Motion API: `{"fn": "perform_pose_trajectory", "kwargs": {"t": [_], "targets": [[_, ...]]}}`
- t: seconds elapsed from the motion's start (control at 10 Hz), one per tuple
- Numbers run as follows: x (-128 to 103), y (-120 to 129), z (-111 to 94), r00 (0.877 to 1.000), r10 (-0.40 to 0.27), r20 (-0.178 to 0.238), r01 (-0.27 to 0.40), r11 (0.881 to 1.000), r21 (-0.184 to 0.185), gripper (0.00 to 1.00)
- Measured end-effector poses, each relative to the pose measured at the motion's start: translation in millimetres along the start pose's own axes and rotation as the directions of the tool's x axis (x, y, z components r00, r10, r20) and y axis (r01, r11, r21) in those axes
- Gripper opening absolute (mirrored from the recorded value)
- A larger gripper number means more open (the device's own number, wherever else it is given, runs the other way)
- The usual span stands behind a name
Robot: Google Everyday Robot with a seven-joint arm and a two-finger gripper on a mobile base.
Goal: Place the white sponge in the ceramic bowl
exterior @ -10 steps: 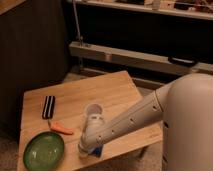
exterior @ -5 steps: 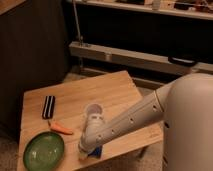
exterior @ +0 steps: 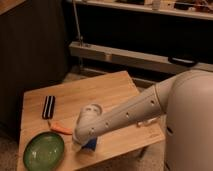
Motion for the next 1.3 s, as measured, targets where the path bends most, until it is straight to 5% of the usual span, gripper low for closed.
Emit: {"fn": "perform_pose_trajectory", "kwargs": {"t": [0.3, 0.6, 0.8, 1.1, 1.3], "targets": [[-49, -26, -65, 0.998, 0.039, 0.051, -0.041, 0.998, 0.048, 0.00], [-113, -28, -87, 0.990, 0.032, 0.136, -0.035, 0.999, 0.020, 0.00], [-152, 0, -79, 0.980, 0.020, 0.197, -0.007, 0.998, -0.064, 0.00], [-170, 53, -68, 0.973, 0.019, 0.232, 0.025, 0.983, -0.184, 0.03], [-174, 86, -64, 0.971, 0.008, 0.238, 0.053, 0.967, -0.251, 0.23]]}}
